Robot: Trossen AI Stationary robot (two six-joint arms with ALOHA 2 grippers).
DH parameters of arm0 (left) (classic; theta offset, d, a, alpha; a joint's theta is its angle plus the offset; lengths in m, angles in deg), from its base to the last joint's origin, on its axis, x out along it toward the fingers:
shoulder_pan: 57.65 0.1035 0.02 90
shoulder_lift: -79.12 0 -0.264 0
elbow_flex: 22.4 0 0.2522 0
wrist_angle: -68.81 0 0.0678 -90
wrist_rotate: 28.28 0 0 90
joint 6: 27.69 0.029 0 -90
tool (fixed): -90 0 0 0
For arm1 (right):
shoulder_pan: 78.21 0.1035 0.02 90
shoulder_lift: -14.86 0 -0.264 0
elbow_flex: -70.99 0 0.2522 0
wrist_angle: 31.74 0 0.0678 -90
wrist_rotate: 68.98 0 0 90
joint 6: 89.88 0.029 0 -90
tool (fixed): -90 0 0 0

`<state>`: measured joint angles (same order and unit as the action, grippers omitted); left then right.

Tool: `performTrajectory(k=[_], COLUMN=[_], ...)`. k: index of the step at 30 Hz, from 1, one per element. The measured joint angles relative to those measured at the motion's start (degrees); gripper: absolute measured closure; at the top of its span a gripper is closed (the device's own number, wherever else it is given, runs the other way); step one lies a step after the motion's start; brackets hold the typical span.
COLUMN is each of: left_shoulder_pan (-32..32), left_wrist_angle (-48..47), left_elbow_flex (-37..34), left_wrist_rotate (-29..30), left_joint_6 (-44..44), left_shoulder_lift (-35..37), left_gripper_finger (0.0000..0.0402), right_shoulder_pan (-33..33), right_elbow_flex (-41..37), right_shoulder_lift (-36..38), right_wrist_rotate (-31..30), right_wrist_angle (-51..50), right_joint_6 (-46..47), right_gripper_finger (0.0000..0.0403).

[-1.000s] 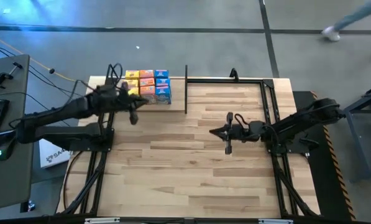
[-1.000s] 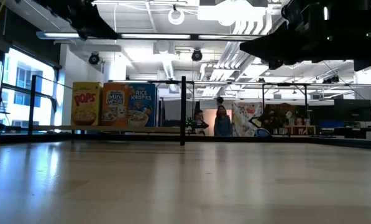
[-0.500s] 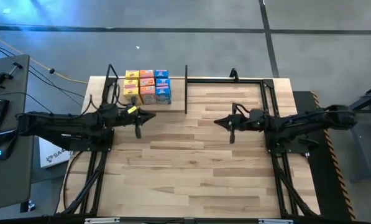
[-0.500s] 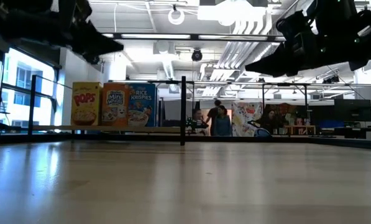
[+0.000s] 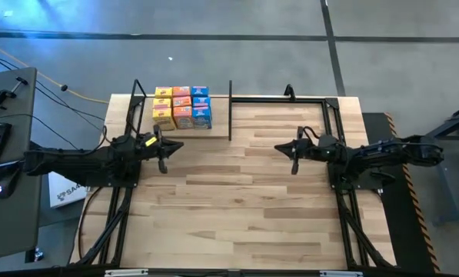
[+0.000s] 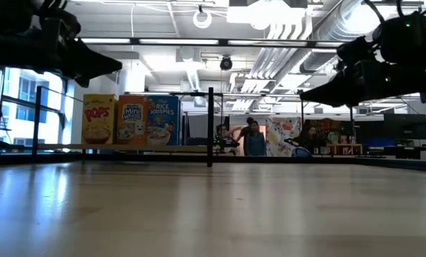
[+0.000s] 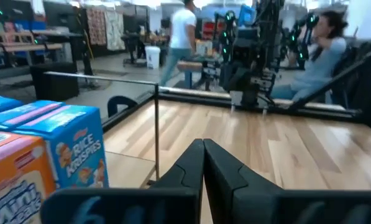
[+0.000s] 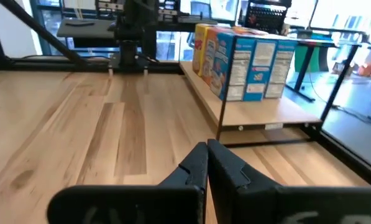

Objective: Stack cereal on shelf
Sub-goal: Return to Home Position

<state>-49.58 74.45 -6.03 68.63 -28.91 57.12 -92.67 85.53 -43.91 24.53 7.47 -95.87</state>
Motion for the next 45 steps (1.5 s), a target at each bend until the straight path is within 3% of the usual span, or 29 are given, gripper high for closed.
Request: performTrajectory(k=[10, 15, 23, 31, 45], left_shoulder_pan=[0.0, -0.1, -0.1, -0.1, 1.8], left_wrist_angle=[-13.9, -17.3, -17.5, -16.5, -15.9], left_elbow_flex=[-2.0, -1.9, -1.9, -1.9, -1.9], left_wrist_rotate=[2.8, 2.8, 3.8, 10.0, 17.0], left_joint_6=[-1.6, -0.5, 1.2, 1.5, 0.8], left_shoulder_lift=[13.9, 21.7, 21.8, 21.8, 21.3], left_gripper_finger=[0.0401, 0.0401, 0.0401, 0.0401, 0.0401], right_shoulder_pan=[-0.9, -0.9, -0.9, -0.9, -1.3], right_elbow_flex=[-0.3, -0.3, -0.3, -0.3, -0.3], right_shoulder_lift=[10.6, 19.0, 35.1, 57.8, 57.8], right_wrist_rotate=[-0.3, -4.9, -7.9, -12.1, -12.8], right_wrist_angle=[-11.0, -19.1, -32.3, -49.8, -50.6], right_joint_6=[0.1, -0.7, -1.8, -2.3, 1.6], right_gripper_finger=[0.0403, 0.0403, 0.0403, 0.0403, 0.0403])
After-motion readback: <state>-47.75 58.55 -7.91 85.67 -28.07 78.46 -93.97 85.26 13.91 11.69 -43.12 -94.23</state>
